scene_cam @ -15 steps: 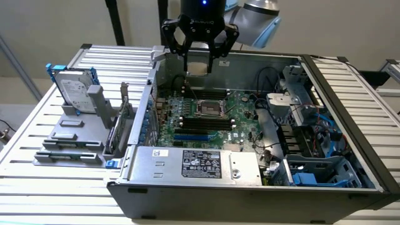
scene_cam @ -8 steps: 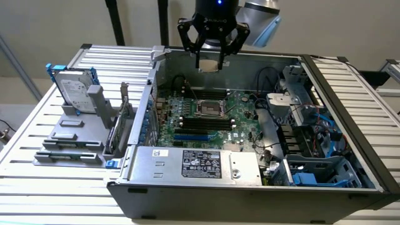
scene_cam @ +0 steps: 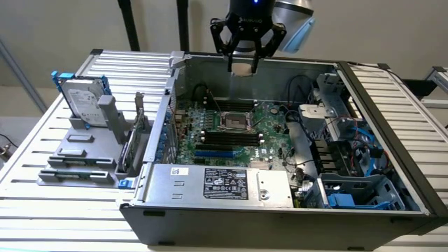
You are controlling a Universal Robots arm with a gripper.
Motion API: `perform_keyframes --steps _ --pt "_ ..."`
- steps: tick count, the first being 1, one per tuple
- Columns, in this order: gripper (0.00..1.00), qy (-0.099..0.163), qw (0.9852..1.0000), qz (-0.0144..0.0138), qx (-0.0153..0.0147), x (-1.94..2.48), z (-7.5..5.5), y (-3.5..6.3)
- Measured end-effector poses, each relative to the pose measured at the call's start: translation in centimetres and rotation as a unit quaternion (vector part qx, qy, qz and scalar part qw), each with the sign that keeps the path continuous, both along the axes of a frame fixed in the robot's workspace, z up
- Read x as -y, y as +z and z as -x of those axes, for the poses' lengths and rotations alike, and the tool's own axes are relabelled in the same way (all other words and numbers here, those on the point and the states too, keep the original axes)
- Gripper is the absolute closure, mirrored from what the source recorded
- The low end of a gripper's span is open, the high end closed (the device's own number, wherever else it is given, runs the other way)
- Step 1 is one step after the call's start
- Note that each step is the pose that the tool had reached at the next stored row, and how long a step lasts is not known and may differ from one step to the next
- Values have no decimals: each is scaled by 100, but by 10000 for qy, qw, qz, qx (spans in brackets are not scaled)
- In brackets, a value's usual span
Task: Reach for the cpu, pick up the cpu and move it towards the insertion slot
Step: 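Pick up the cpu and move it towards the insertion slot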
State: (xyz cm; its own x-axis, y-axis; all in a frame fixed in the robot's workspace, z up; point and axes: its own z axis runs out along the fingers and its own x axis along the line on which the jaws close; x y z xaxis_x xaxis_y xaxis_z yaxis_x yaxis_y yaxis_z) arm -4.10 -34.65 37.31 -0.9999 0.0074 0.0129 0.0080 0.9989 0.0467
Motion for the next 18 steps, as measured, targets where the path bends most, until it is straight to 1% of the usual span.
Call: perform_keyframes --steps 2,4,8,10,12,14,18 --pt "45 0 10000 5 0 -78 -21 -20" --pt "45 1 10000 13 1 -146 -30 -46" --pt "45 0 10000 32 2 -235 -37 -102" --pt "45 0 10000 38 4 -260 -41 -134" --pt "45 1 10000 42 5 -273 -49 -166" --pt "45 0 10000 42 9 -276 -55 -185" --pt "45 0 10000 43 9 -276 -56 -186"
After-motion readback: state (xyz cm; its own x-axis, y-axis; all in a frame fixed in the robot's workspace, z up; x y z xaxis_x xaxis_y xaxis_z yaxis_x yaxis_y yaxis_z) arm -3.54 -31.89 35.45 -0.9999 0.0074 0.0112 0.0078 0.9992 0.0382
